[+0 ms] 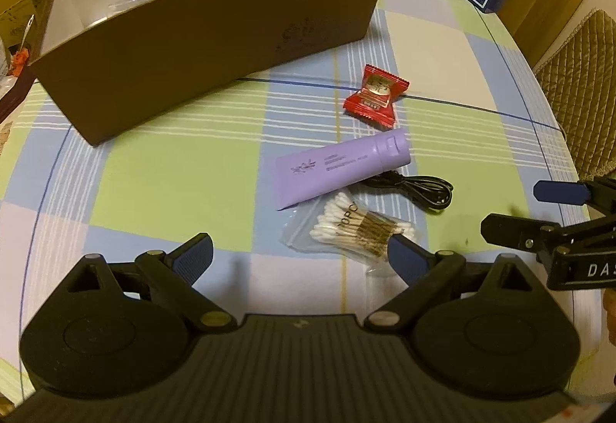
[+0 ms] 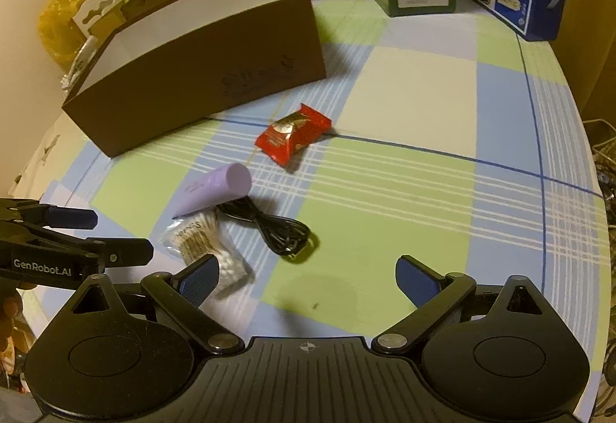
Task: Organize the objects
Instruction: 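Move the left tool over the cotton swab bag while the right tool approaches the black cable, then grasp the cotton swab bag with the left tool while the right tool grasps the black cable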
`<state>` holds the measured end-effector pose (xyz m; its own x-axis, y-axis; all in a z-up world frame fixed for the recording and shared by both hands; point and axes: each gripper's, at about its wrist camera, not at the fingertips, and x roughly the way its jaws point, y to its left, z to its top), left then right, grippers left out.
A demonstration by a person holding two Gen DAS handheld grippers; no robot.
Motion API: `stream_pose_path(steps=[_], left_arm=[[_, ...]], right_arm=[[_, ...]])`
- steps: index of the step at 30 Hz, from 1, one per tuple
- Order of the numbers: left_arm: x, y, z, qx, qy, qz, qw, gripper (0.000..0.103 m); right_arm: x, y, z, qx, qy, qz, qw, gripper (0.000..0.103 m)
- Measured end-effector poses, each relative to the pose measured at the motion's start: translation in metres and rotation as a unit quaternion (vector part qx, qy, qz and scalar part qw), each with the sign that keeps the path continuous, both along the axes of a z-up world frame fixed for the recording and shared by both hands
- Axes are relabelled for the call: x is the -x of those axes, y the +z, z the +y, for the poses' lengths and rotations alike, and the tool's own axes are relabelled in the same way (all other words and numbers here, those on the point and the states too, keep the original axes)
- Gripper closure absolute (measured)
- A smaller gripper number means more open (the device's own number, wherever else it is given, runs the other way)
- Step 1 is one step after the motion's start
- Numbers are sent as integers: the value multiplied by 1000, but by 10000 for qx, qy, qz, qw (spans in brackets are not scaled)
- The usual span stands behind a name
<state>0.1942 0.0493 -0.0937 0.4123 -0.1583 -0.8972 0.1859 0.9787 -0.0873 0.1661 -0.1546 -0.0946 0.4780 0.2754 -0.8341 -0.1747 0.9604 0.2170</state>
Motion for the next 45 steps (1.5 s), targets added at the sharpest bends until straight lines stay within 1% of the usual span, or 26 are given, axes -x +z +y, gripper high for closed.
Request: stream_pose_path(steps=[17, 22, 23, 25, 27, 28, 30, 33, 37, 38, 43, 45], left_arm=[[-22, -31, -31, 75, 152, 109, 9998, 7], [-27, -44, -37, -135, 168, 77, 9997, 10], [-27, -45, -36, -157, 177, 73, 9997, 12], [-25, -48, -31, -185, 202, 67, 9996, 22], [-20, -48, -25, -303, 145, -79, 9994, 33], [-17, -48, -22, -353, 103, -136, 9992, 35], [-12, -47, -12, -357, 87, -210, 9991, 43], [-5, -45, 3, -408, 91, -273, 9988, 52], [3, -44, 23, -493, 239, -280, 9981, 54], [4, -43, 29, -498, 329, -264, 9979, 54], [5, -42, 57, -572, 688, -226, 9957, 53], [5, -41, 67, -580, 813, -203, 9948, 53]], right_arm=[[-2, -4, -37, 143, -563, 40, 9983, 7], [-2, -8, -38, 143, -559, 66, 9983, 7], [-2, -8, -37, 136, -540, 67, 9984, 7], [-3, -10, -35, 116, -503, 77, 9986, 7], [-3, -12, -33, 95, -461, 92, 9989, 7], [-4, -13, -31, 75, -417, 95, 9991, 7], [-5, -15, -26, 43, -325, 82, 9994, 7], [-8, -17, -19, 3, -159, 69, 9998, 7], [-14, -19, -3, 20, 246, -59, 9997, 9], [-16, -19, 2, 34, 383, -106, 9992, 10], [-29, -27, 29, 164, 1017, -320, 9942, 29], [-34, -33, 41, 311, 1255, -396, 9908, 33]])
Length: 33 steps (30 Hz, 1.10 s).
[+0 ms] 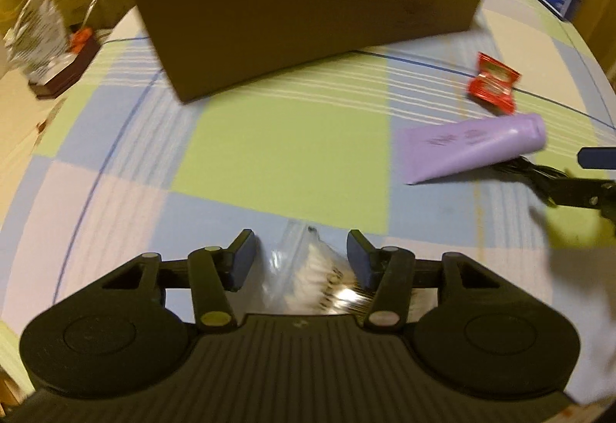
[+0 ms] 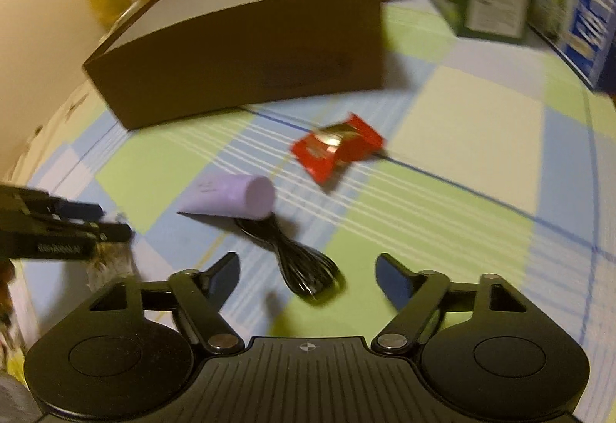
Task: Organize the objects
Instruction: 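Grasp the cotton swab bag with the left tool while the right tool grasps the black cable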
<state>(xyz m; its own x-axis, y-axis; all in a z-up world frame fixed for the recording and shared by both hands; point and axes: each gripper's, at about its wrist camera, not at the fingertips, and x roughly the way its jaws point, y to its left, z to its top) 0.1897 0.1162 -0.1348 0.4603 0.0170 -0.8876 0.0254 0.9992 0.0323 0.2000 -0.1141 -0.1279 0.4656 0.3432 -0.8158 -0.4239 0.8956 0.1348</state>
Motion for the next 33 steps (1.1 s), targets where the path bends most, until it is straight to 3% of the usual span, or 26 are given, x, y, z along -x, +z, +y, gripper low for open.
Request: stream_pose_path(steps=[2, 4, 9, 13, 18, 20, 26, 33], left_arm=[[0, 1, 8, -16, 103, 3, 9999, 53], [1, 1, 12, 4, 143, 11, 9999, 52], [5, 2, 16, 23, 249, 54, 9997, 49], [9, 2, 15, 37, 348, 175, 9992, 35], [16, 5, 15, 175, 351, 276, 9989, 29], [21, 7, 12, 250, 133, 288, 9992, 22], [37, 18, 3, 173, -832, 108, 9963, 17], [62, 32, 4, 229, -2164, 124, 9760, 9]], right_arm=[[-4, -8, 11, 176, 213, -62, 9996, 41], [-7, -17, 18, 315, 368, -76, 9988, 56], [-2, -23, 20, 439, 493, -83, 9978, 75], [10, -20, 8, 399, 374, 41, 9985, 77], [30, -16, -21, 349, -25, 194, 9992, 78], [38, -15, -33, 321, -217, 259, 9989, 78], [54, -9, -62, 175, -694, 423, 9965, 78], [66, -8, -68, 191, -830, 454, 9953, 78]])
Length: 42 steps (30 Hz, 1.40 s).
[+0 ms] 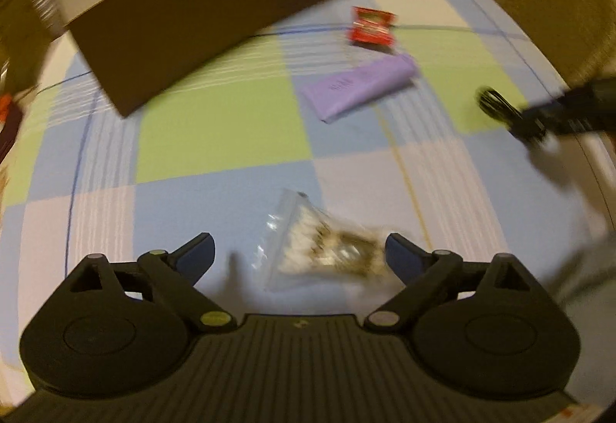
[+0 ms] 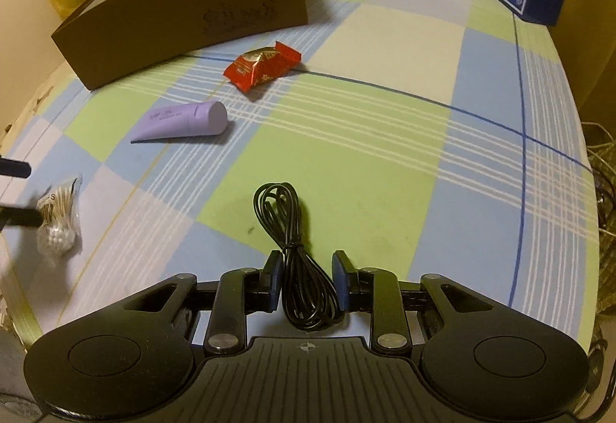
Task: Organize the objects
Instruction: 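Grasp the cotton swab bag with the left tool while the right tool grasps the black cable, then lift the swab bag with the left tool while the right tool lifts the cable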
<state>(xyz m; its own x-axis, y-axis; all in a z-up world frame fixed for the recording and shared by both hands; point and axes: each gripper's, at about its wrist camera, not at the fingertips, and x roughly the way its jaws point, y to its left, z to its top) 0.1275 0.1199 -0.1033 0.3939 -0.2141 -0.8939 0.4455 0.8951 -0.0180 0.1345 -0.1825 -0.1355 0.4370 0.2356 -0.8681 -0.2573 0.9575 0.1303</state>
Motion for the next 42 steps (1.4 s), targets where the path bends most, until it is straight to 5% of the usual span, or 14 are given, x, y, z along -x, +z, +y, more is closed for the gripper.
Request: stream_pose_path(steps=[3, 10, 14, 28, 33, 42], left_arm=[[8, -9, -10, -19, -147, 297, 9994, 10], [-3, -20, -17, 889, 1089, 838, 9865, 10], [-17, -27, -27, 637, 1244, 713, 9876, 13], [-25, -31, -38, -295, 512, 293, 9978, 38], [-28, -30, -27, -191, 820, -28, 9964, 71], [-42, -28, -23, -197, 1106, -22, 9937, 73]], right_arm=[[4, 0, -1, -6, -17, 12, 10000, 78], [6, 0, -2, 10, -38, 27, 10000, 78], [6, -1, -2, 15, -58, 37, 10000, 78], [2, -4, 5, 20, -110, -101, 9999, 72], [-1, -5, 11, 153, -5, -204, 9997, 70], [-4, -7, 25, 426, 288, -378, 9980, 70]])
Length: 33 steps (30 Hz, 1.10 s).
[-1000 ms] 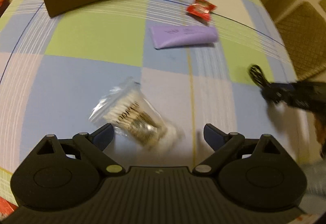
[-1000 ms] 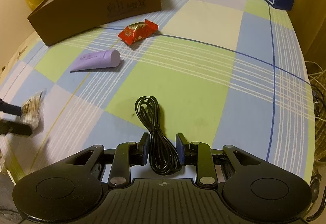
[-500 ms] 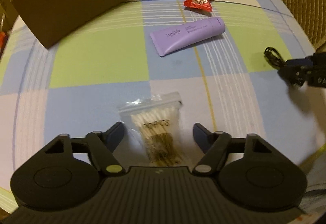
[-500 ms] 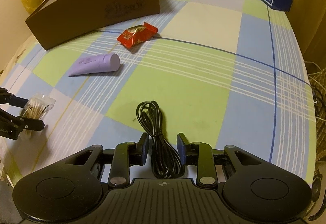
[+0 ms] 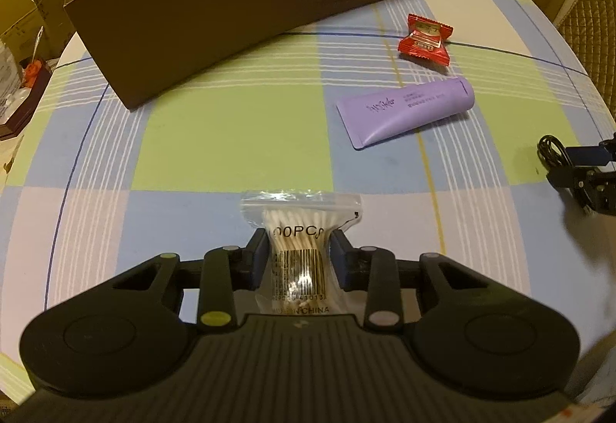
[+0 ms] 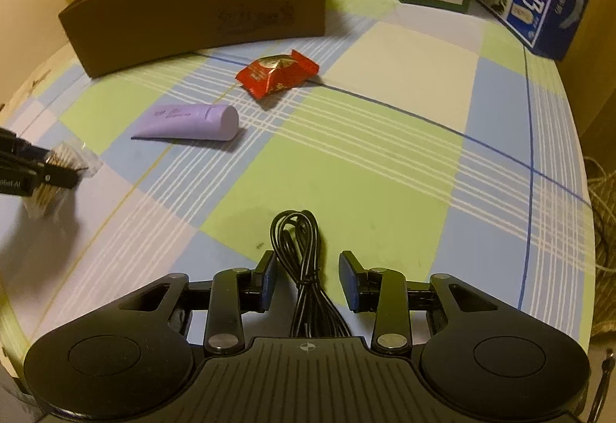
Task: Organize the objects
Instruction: 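Lift the swab bag with the left tool while the right tool lifts the cable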
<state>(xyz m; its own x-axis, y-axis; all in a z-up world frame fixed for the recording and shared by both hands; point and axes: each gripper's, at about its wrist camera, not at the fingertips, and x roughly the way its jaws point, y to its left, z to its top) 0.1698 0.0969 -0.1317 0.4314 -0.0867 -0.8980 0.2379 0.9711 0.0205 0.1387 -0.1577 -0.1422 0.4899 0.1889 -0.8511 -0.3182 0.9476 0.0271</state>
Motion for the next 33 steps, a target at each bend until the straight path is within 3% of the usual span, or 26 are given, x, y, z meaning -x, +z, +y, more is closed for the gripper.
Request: stream_pose_path(steps=[4, 16, 33], left_arm=[[0, 0, 0, 11, 65, -3, 10000, 73], [0, 0, 1, 94, 141, 19, 9999, 76], [0, 10, 12, 306, 284, 54, 9991, 79]], right_arm=[[-1, 0, 2, -31, 41, 16, 10000, 82], [-3, 2, 6, -266, 112, 180, 9994, 84], [-5, 16, 15, -544, 230, 65, 9982, 85]])
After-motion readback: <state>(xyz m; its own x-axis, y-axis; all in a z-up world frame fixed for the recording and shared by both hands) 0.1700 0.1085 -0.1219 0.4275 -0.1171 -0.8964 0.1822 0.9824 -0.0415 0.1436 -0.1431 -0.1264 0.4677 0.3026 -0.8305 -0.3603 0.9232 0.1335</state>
